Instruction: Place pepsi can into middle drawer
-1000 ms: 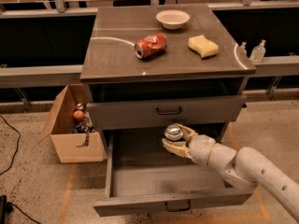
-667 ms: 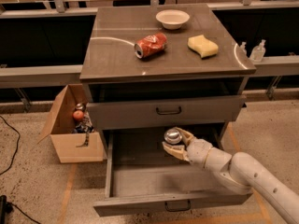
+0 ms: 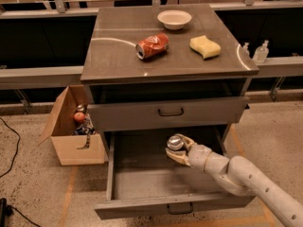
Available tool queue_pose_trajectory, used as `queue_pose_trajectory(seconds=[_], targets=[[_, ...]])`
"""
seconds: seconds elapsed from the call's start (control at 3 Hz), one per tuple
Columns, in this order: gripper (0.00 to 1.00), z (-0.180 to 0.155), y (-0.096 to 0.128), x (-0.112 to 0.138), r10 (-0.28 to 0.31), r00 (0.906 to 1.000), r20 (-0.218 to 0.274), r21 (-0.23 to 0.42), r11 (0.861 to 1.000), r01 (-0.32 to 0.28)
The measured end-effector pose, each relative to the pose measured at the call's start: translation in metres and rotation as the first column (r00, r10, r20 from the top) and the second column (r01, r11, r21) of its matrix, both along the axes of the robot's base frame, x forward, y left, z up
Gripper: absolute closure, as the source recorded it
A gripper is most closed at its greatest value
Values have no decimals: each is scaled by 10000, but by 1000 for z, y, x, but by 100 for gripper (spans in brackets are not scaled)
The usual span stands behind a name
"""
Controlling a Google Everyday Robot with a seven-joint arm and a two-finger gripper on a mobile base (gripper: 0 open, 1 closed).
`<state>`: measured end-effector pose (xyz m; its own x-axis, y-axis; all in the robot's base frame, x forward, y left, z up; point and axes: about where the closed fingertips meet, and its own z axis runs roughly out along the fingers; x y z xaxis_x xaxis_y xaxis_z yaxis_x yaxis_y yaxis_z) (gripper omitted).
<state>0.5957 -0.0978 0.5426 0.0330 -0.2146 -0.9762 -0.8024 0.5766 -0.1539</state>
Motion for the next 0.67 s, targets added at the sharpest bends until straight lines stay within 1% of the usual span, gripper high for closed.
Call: queue_pose_trajectory(seconds=[0.33, 0.67], targets=[[100, -16, -3, 11, 219, 9997, 57, -334, 9992, -217], [100, -30, -1, 23, 739, 9967, 330, -322, 9968, -728]])
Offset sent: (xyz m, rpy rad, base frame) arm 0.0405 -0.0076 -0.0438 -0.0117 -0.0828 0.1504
